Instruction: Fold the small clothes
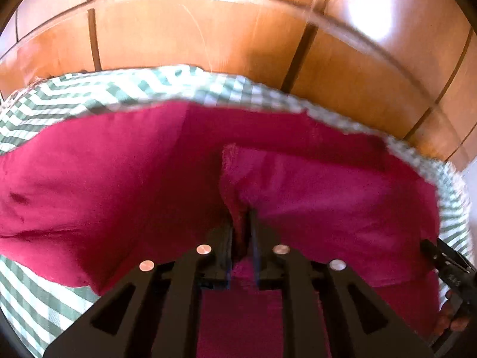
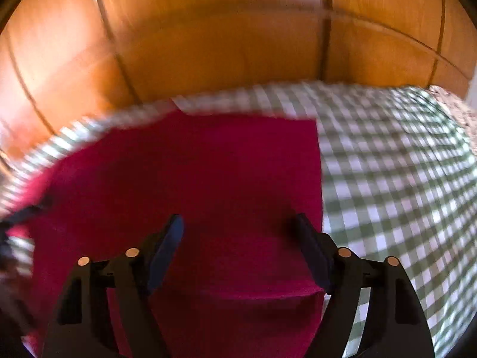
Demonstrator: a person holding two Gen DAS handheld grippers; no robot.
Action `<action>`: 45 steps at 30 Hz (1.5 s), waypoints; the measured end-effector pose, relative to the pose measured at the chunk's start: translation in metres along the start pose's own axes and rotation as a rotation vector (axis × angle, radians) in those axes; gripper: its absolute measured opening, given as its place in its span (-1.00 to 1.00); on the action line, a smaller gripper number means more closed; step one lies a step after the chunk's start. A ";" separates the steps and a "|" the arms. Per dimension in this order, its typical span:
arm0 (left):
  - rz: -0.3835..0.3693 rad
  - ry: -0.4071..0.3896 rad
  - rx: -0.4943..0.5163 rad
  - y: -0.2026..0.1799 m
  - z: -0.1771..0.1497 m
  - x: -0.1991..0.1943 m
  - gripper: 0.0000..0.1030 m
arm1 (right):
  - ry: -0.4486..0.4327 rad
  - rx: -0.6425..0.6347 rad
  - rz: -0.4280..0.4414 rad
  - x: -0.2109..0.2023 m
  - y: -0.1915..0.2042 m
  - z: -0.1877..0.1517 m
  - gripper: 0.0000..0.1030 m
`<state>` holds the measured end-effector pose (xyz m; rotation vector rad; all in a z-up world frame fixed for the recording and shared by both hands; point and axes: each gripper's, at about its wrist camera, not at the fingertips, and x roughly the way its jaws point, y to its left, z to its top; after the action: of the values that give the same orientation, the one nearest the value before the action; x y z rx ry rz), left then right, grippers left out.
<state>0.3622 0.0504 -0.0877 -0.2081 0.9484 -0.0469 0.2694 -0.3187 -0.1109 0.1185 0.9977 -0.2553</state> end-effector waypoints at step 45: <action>0.099 -0.220 -0.969 0.420 -0.064 -0.134 -0.88 | -0.066 -0.043 -0.183 -0.001 0.017 -0.009 0.94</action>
<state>0.2105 0.4689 -0.0992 -1.0363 0.6966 0.5289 0.2660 -0.3004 -0.1154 -0.0206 0.9486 -0.4025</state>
